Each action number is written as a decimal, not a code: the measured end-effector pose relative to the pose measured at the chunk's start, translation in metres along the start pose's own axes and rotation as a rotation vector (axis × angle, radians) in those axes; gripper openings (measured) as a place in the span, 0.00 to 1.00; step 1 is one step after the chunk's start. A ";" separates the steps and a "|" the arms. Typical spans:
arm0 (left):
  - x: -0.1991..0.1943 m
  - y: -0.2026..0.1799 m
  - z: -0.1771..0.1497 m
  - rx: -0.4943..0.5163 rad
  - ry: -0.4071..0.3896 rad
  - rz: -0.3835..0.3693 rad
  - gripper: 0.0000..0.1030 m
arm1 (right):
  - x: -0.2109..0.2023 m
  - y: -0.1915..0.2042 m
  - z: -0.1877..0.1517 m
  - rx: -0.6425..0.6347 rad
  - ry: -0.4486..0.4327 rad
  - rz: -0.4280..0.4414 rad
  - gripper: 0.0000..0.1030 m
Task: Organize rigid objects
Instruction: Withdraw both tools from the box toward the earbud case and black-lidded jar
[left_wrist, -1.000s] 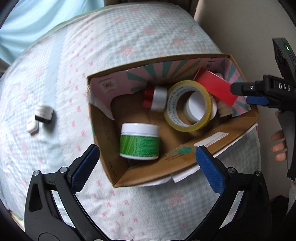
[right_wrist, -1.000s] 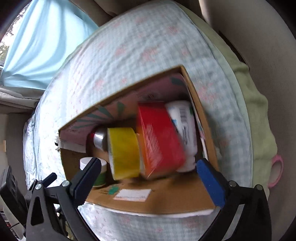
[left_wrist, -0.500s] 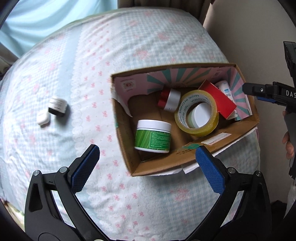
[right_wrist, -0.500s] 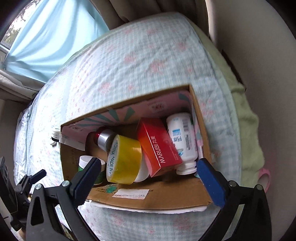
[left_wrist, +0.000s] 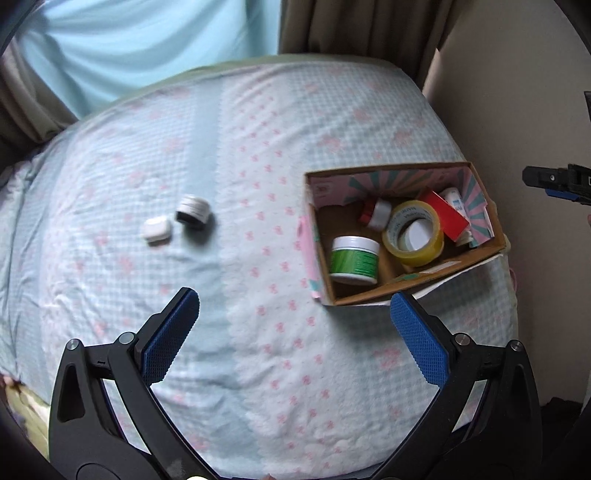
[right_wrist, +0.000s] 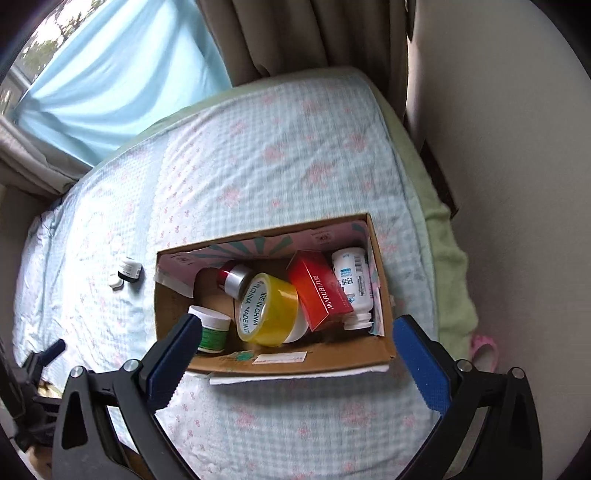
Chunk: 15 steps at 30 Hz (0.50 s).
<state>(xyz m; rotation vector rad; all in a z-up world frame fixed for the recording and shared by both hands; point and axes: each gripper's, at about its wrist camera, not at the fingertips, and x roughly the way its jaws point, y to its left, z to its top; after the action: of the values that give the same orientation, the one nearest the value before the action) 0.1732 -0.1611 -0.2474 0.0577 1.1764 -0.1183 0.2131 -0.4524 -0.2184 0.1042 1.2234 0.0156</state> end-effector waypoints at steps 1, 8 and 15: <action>-0.008 0.010 -0.003 -0.008 -0.012 0.010 1.00 | -0.010 0.010 -0.002 -0.023 -0.029 -0.020 1.00; -0.047 0.088 -0.016 -0.034 -0.082 0.063 1.00 | -0.058 0.099 -0.016 -0.178 -0.150 -0.066 1.00; -0.055 0.170 -0.017 -0.046 -0.085 0.069 1.00 | -0.069 0.186 -0.032 -0.132 -0.153 0.001 1.00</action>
<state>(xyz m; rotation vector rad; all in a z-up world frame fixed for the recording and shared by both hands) 0.1573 0.0132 -0.2059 0.0515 1.0907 -0.0325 0.1680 -0.2695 -0.1483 -0.0088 1.0661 0.0878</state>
